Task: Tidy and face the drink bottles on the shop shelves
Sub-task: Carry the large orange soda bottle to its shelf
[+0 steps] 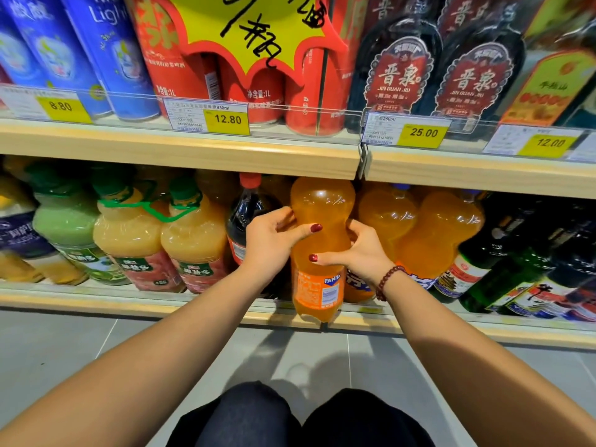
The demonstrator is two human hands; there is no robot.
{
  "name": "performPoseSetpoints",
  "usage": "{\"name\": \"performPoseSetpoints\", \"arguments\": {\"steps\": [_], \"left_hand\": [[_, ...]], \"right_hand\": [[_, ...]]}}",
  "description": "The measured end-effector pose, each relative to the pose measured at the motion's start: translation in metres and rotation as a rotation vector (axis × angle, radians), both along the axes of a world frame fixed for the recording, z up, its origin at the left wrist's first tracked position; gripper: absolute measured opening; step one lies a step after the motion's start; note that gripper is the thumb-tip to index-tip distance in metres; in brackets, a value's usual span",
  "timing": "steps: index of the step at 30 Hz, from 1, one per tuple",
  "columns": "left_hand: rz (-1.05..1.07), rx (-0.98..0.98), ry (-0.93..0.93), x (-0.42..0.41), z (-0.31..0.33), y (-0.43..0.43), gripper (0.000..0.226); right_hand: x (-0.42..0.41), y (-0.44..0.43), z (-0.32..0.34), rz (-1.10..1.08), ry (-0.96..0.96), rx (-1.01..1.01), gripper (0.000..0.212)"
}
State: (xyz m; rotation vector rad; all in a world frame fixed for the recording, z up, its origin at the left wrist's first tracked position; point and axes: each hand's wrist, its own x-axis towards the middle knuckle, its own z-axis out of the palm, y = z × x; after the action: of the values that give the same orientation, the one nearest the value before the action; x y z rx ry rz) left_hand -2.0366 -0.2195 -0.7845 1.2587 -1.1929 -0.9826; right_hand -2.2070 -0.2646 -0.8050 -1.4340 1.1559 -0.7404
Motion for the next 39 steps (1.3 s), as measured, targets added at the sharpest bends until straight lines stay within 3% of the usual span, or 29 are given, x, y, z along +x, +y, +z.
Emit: {"name": "performPoseSetpoints", "arguments": {"steps": [3,9,15,22,25,31,35,39], "left_hand": [[0.063,-0.031,-0.039,-0.002,-0.001,-0.004,0.039],[0.155,-0.056,-0.093,-0.005,-0.018,-0.002,0.029],[0.18,-0.085,-0.16,-0.004,-0.033,0.0,0.044],[0.151,-0.1,-0.124,-0.005,-0.046,0.006,0.045],[0.147,-0.075,-0.138,-0.003,-0.048,0.004,0.053],[0.099,-0.03,-0.167,0.007,-0.09,0.025,0.055],[0.166,0.205,-0.263,0.001,-0.122,0.035,0.065],[0.111,0.2,-0.269,-0.014,-0.119,0.016,0.058]], "right_hand": [[0.004,-0.006,-0.002,-0.045,0.013,-0.034,0.085],[0.013,-0.008,-0.017,-0.085,0.078,-0.11,0.077],[0.013,-0.01,-0.031,-0.052,0.208,-0.156,0.082],[0.013,-0.012,-0.029,0.015,0.342,-0.166,0.086],[0.008,-0.013,-0.02,0.053,0.304,-0.142,0.08],[-0.007,-0.004,-0.003,0.0,0.012,-0.098,0.072],[0.006,0.0,-0.001,-0.107,0.011,-0.121,0.083],[0.017,0.002,-0.005,-0.219,0.052,-0.199,0.084]]}}
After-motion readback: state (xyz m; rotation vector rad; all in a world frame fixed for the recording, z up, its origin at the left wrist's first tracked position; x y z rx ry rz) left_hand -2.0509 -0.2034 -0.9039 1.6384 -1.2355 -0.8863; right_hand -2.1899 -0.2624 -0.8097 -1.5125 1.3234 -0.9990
